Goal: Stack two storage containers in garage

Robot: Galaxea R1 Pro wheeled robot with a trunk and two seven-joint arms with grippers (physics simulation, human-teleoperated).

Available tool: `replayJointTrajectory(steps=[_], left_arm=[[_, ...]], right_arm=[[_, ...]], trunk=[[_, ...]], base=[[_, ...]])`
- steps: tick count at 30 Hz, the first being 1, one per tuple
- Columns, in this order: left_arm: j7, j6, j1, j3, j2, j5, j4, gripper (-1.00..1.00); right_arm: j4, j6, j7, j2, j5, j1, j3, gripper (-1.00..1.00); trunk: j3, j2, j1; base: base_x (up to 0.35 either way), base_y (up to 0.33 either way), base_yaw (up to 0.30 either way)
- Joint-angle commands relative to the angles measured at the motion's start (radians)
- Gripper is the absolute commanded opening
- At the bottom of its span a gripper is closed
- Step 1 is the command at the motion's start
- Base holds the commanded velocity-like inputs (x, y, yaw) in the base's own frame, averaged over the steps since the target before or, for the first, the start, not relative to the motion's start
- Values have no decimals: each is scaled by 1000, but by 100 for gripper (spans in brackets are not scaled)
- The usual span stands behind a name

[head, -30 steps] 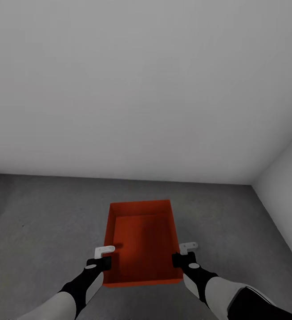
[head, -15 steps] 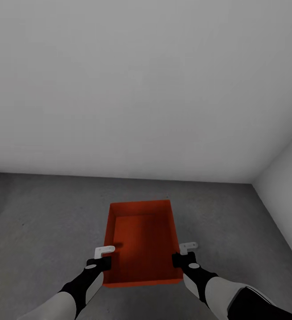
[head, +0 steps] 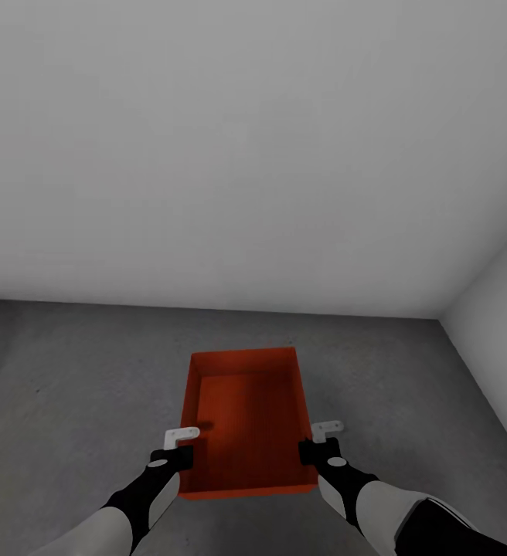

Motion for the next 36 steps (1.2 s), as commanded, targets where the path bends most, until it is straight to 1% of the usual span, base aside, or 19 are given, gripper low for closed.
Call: replayJointTrajectory(steps=[1,36], left_arm=[[48,7,-1,29,3,-14,-5,-100],[51,7,-1,29,2,-13,-4,-100]], right_arm=[[1,-2,38,1,3,-1,-58,-100],[1,-2,38,1,3,-1,-58,-100]], trunk=[[-4,-9,4],[-113,-254,138]], base=[[0,0,0],[0,0,0]])
